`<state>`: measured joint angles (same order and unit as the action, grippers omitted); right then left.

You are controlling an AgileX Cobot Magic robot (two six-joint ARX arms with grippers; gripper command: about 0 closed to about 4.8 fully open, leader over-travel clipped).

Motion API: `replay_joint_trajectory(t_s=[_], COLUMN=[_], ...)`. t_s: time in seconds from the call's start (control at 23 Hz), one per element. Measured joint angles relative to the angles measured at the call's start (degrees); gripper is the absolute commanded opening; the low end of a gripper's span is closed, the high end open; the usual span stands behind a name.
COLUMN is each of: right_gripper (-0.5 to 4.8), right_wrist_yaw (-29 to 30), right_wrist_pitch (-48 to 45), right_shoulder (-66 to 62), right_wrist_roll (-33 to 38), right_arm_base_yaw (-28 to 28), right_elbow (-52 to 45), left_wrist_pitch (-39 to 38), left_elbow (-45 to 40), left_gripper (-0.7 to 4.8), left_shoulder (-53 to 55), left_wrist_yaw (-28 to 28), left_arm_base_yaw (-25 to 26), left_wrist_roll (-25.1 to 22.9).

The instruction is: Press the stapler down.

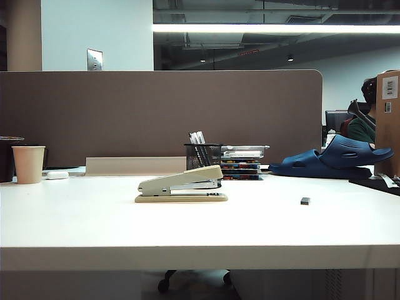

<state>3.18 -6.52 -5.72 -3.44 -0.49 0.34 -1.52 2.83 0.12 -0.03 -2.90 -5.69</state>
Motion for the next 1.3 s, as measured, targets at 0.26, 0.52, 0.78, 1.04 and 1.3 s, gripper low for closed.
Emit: replay_joint_trajectory(t_s=[0.26,0.52,0.78,1.04,1.3], right_gripper=[-0.09,-0.09,-0.09,-0.09,-0.09], right_wrist_yaw=[0.0,0.0,0.0,0.0,0.0], right_wrist_pitch=[0.0,0.0,-0.1,-0.1,-0.1], right_shoulder=[0.0,0.0,0.1,0.1,0.0], right_wrist_roll=[0.2,0.2,0.2,0.2,2.6], right_arm_base_yaw=[0.0,0.0,0.0,0.0,0.0], right_elbow=[0.0,0.0,0.0,0.0,0.0], left_wrist_pitch=[0.0,0.0,0.0,0.0,0.0], left_elbow=[0.0,0.0,0.0,0.0,0.0], left_gripper=[-0.05,-0.05,-0.05,-0.05,-0.05], left_shoulder=[0.0,0.0,0.0,0.0,0.0], left_wrist_yaw=[0.0,0.0,0.0,0.0,0.2], left_arm_base_yaw=[0.0,0.0,0.0,0.0,0.0], left_wrist_roll=[0.0,0.0,0.0,0.0,0.0])
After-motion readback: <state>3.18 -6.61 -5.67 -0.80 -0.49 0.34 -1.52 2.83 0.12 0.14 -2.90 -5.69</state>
